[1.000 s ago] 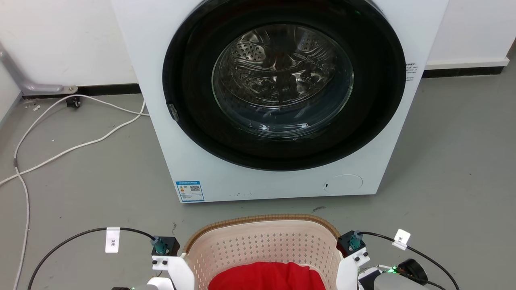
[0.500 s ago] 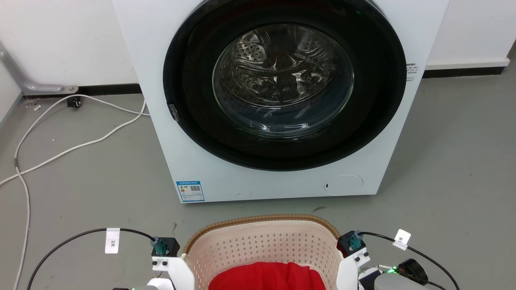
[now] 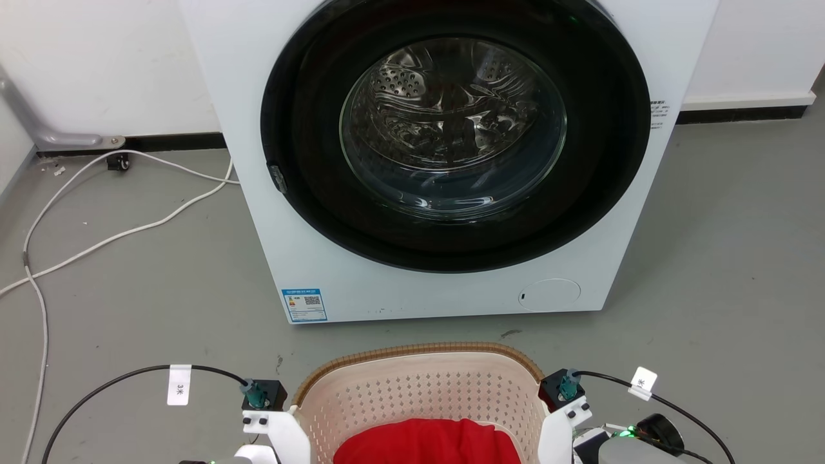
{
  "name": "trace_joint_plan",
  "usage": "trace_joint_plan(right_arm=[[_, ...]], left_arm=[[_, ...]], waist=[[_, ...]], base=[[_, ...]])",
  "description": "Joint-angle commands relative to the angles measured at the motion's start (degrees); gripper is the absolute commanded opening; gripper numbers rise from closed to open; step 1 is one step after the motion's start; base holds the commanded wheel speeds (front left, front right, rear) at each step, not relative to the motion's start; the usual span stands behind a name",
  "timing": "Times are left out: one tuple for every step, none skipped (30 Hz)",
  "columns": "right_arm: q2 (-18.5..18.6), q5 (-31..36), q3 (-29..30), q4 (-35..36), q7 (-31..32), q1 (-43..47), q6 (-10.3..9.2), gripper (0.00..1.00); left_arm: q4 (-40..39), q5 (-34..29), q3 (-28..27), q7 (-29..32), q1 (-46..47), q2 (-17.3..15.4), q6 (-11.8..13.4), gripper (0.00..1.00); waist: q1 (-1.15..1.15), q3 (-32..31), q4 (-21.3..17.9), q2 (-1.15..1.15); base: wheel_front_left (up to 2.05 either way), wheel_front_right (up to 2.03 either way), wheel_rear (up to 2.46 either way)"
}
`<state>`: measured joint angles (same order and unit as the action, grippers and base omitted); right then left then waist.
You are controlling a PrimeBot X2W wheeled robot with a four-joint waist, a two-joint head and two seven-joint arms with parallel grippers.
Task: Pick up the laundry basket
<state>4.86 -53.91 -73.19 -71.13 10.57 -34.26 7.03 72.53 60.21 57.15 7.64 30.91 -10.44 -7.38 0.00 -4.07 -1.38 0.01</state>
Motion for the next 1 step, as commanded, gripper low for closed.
trace_joint_plan(right_arm=[[0.0, 0.7, -0.4, 0.0, -0.3, -0.6, 0.85, 0.00]], left_arm=[[0.0, 0.1, 0.3, -0.4, 1.2, -0.6, -0.1, 0.00]], waist=[[0.00, 0.0, 0.0, -0.01]], base=[[0.00, 0.00, 0.00]])
